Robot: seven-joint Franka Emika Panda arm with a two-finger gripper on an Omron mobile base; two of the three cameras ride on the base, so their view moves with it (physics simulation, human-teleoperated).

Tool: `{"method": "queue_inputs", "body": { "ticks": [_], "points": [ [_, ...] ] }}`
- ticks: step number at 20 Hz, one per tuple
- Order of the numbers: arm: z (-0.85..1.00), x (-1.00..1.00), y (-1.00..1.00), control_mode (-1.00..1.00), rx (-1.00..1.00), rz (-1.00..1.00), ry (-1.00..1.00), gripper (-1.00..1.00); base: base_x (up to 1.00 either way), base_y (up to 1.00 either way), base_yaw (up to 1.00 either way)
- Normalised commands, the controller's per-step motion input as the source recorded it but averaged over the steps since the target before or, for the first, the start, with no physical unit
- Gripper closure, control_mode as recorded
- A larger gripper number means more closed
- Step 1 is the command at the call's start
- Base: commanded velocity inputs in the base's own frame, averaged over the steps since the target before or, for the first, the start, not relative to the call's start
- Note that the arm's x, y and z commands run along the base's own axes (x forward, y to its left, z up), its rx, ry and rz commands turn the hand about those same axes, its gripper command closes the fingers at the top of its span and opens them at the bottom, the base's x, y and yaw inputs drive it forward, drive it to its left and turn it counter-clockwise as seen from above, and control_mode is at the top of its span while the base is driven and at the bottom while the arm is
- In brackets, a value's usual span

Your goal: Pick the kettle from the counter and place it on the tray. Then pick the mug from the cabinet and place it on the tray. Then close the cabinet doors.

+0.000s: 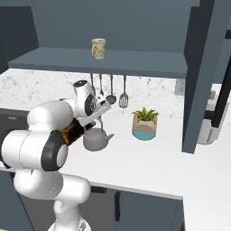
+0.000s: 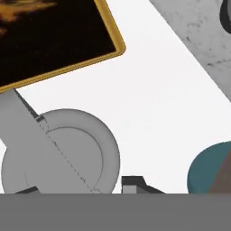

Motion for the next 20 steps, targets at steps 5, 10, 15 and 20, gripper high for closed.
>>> {"method": "queue_inputs", "body": {
  "ticks": [5,10,15,20],
  "points": [
    [0.04,-0.55,0.16,-1.00,0.17,0.30,0.00,1.00,0.00,0.00,0.00],
    [0.38,-0.56,0.25,-1.00,0.21,0.38,-0.02,1.00,0.00,0.00,0.00],
    [0.38,-0.23,0.56,-1.00,0.01,0.29,-0.20,1.00,0.00,0.00,0.00],
    [0.31,0.07,0.59,-1.00,0.00,0.17,-0.09,1.00,0.00,0.00,0.00]
  ]
}}
